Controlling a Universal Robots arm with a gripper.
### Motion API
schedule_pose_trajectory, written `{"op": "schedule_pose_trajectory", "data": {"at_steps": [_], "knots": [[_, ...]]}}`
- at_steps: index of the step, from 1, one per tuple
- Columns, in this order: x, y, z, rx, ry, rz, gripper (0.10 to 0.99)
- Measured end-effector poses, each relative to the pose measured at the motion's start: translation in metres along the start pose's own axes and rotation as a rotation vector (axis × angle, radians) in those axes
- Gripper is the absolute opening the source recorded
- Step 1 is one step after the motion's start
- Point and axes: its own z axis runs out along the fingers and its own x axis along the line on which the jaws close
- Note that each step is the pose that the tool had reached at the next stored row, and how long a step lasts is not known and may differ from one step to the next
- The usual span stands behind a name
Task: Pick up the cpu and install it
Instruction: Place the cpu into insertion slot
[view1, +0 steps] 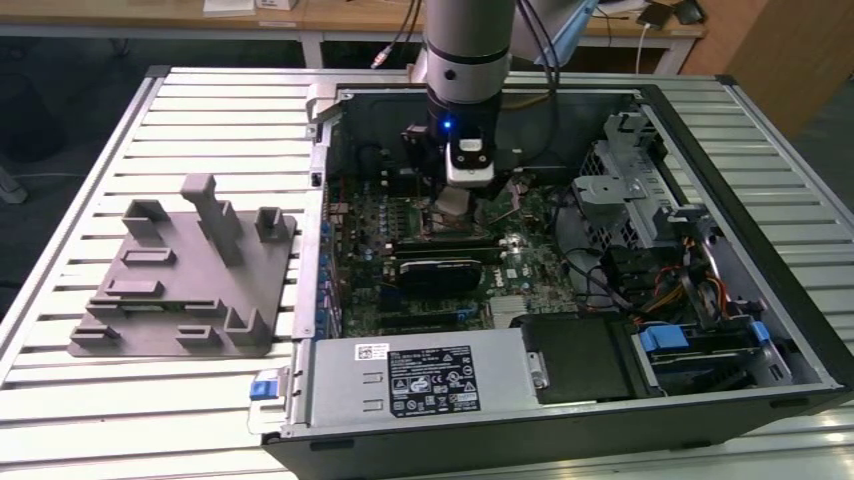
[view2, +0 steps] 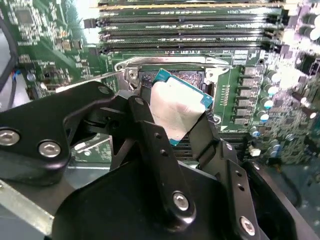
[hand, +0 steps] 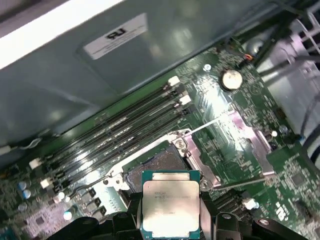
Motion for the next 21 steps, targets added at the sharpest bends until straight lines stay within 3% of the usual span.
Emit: {"op": "schedule_pose_trajectory", "data": {"at_steps": [21], "knots": [[0.0000, 0.0000, 0.0016, 0.011, -0.0145, 0.370, 0.541]]}}
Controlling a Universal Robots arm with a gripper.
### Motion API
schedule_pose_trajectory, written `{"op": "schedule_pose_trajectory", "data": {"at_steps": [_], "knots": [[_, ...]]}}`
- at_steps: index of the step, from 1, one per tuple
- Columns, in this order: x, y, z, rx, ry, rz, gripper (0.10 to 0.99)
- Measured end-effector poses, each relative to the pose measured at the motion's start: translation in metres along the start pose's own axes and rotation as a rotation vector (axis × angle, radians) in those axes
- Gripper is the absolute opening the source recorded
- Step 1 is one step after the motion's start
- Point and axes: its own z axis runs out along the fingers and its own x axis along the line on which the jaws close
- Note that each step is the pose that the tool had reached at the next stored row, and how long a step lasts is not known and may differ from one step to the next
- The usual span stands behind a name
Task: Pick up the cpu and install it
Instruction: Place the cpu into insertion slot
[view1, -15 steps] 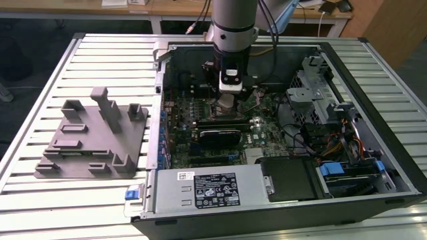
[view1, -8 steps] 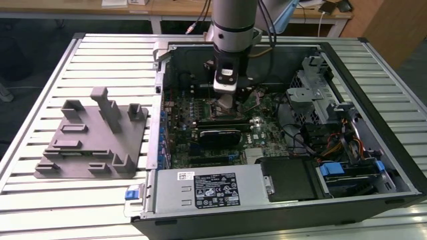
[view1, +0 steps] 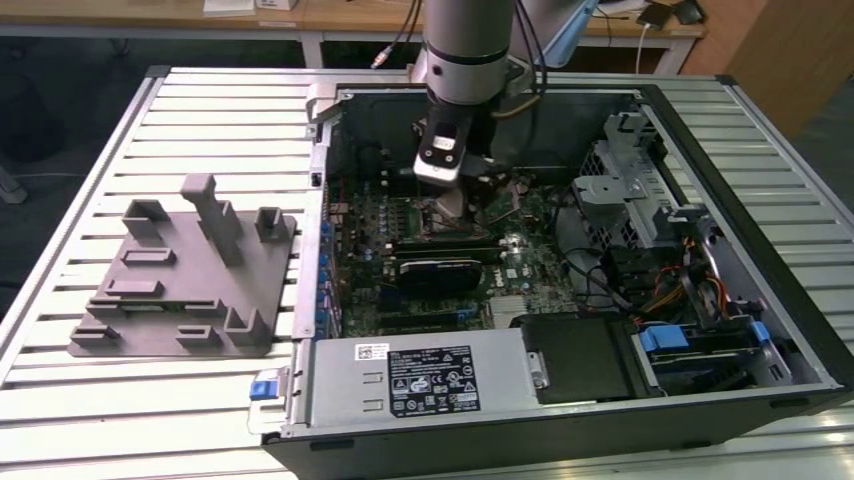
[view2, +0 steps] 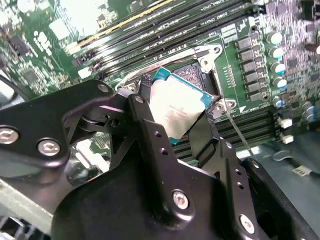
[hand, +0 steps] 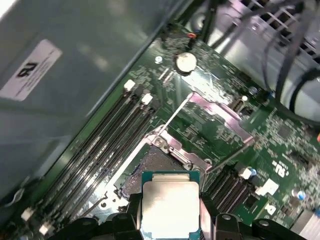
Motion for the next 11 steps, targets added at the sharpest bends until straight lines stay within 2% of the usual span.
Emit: {"op": "schedule_pose_trajectory", "data": {"at_steps": [11], "knots": [[0.0000, 0.0000, 0.0010, 0.006, -0.0078, 0.199, 0.541]]}}
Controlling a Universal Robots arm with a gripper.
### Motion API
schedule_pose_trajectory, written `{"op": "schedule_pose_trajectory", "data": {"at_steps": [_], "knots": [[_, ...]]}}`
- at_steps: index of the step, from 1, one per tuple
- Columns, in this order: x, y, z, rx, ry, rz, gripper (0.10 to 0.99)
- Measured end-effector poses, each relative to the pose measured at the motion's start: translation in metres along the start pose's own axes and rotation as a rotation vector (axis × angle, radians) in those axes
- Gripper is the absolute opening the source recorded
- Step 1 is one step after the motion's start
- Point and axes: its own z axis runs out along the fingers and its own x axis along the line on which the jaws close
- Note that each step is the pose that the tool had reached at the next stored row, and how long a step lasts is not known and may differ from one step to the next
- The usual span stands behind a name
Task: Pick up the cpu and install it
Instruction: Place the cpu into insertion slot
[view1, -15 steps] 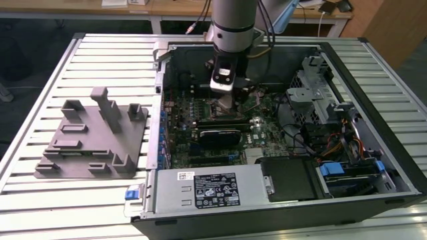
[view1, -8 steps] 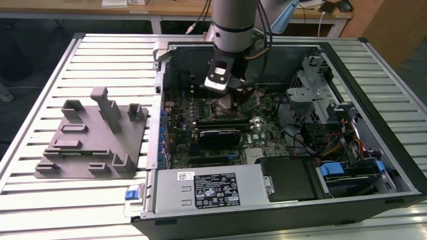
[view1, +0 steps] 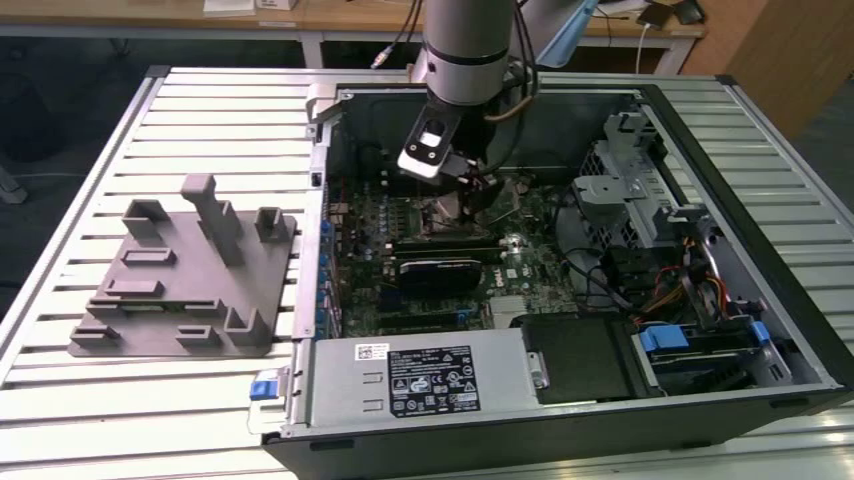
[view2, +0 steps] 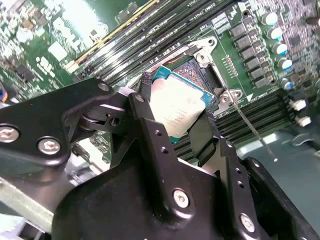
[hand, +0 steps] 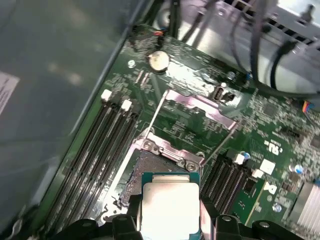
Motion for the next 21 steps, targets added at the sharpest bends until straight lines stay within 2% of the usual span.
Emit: {"op": "schedule_pose_trajectory", "data": {"at_steps": [18, 21], "knots": [[0.0001, -0.0001, 0.0021, 0.009, -0.0128, 0.326, 0.541], [0.0001, -0.0001, 0.0029, 0.010, -0.0140, 0.361, 0.541]]}}
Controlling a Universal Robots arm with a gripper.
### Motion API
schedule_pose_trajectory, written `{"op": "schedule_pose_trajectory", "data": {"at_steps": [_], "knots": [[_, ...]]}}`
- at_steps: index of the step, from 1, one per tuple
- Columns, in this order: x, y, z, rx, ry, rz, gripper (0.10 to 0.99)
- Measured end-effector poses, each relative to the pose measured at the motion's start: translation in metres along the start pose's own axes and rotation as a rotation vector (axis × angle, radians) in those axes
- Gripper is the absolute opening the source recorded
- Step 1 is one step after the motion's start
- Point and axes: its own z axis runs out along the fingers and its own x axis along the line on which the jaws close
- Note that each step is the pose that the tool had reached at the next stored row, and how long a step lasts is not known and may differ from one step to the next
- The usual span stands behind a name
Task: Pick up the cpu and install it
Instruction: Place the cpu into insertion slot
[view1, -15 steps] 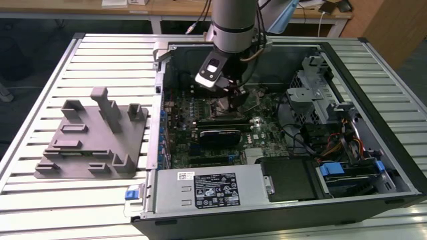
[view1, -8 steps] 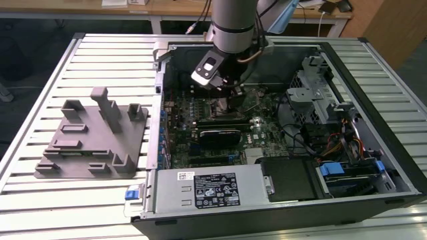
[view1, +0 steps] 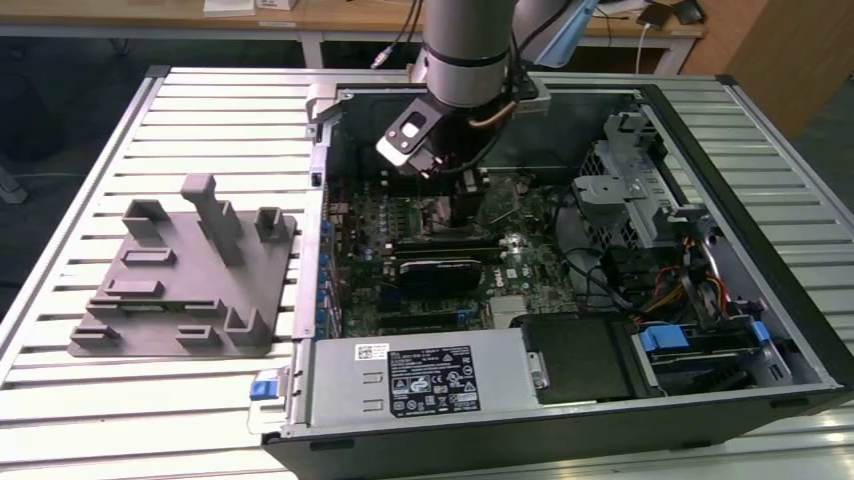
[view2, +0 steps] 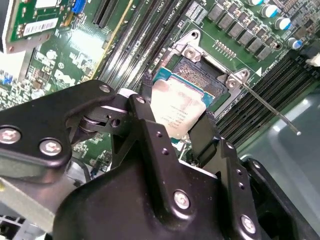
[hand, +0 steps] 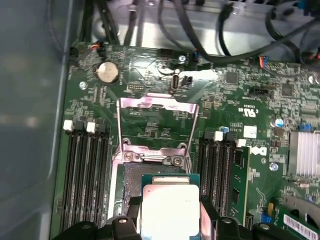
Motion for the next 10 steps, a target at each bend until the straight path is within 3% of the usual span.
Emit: {"op": "schedule_pose_trajectory", "data": {"at_steps": [2, 7, 10], "knots": [[0.0000, -0.0001, 0.0007, 0.000, 0.0041, 0.009, 0.541], [0.0001, -0.0001, 0.0029, -0.004, 0.0355, 0.014, 0.541], [0.0002, -0.0002, 0.0046, -0.009, 0.0426, 0.018, 0.541]]}}
